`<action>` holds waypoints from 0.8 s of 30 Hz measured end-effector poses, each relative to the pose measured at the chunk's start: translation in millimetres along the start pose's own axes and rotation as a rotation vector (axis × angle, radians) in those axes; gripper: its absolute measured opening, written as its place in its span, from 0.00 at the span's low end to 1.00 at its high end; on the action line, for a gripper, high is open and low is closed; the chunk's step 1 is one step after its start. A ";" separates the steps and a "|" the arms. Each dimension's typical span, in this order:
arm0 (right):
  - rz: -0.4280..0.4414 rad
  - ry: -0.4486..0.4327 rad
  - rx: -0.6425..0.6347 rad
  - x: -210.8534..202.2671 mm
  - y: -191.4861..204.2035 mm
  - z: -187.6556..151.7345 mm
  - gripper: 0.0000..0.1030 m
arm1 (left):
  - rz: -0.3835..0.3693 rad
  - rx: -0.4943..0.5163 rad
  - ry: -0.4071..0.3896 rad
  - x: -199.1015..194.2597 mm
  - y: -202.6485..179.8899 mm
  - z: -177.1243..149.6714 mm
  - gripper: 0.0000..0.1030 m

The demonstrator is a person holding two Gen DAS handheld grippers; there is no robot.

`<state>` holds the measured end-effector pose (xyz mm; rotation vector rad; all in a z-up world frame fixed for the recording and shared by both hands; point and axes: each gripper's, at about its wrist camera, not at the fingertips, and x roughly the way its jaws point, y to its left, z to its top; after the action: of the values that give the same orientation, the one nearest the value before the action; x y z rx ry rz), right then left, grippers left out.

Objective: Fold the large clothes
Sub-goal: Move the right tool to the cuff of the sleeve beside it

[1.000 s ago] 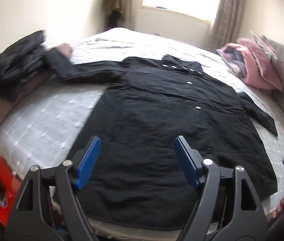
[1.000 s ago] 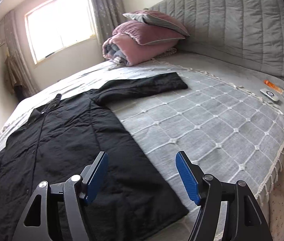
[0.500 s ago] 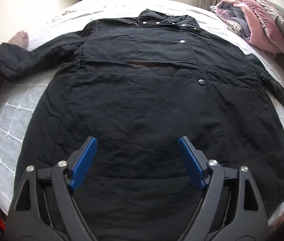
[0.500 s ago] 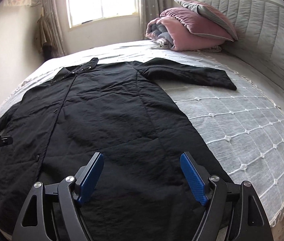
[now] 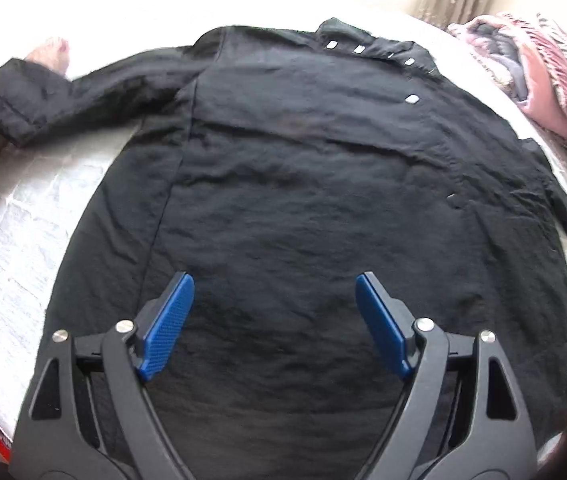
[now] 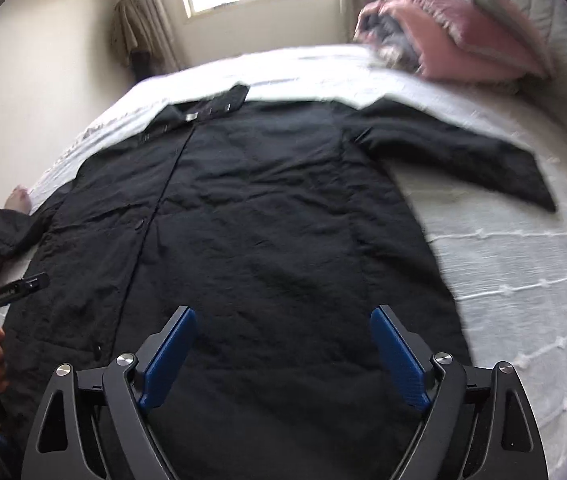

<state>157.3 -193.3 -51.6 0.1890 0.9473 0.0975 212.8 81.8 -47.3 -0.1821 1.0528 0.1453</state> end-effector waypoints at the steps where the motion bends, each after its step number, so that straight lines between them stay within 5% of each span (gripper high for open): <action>1: 0.001 0.033 -0.026 15.7 4.5 5.0 0.87 | -0.015 -0.013 0.035 8.1 2.4 1.0 0.81; 7: -0.138 0.131 -0.141 85.2 -2.7 20.7 0.90 | -0.024 -0.055 0.096 28.7 9.7 5.6 0.81; 17: -0.222 0.107 0.028 71.6 -61.4 31.3 0.95 | 0.013 -0.056 -0.039 0.6 16.9 14.2 0.81; 24: -0.194 0.069 0.150 61.3 -99.2 54.0 0.95 | 0.025 -0.102 0.085 29.0 36.6 17.8 0.81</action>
<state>236.9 -286.6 -89.9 0.2326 1.0373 -0.1468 234.5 122.3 -66.9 -0.2695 1.1329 0.2156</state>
